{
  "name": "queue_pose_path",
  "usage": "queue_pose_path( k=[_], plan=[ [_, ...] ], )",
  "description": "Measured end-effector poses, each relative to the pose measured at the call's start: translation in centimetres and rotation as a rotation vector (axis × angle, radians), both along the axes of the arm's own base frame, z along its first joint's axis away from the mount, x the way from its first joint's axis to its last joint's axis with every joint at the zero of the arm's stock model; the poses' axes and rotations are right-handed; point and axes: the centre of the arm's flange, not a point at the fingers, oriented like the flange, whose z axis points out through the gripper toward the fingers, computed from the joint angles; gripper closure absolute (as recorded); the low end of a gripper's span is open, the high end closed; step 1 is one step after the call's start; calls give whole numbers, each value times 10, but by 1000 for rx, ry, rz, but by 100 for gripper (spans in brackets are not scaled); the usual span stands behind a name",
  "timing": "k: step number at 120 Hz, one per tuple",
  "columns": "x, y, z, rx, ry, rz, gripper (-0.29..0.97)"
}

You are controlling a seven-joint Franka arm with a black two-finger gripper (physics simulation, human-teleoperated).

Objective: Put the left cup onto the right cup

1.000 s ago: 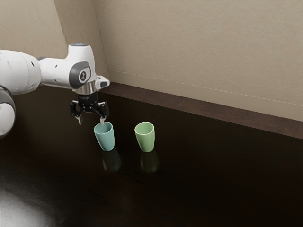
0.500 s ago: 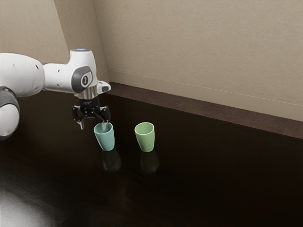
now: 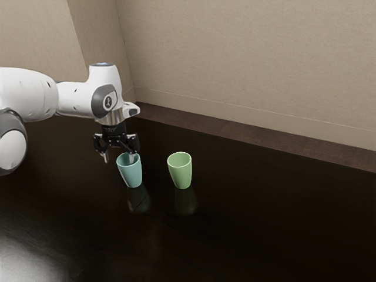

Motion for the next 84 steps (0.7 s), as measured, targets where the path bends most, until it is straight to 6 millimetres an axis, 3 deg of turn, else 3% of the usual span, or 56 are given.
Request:
queue_pose_path(
  k=[84],
  plan=[
    [-1, 4, -3, -23, -3, 68, 28]
  ],
)
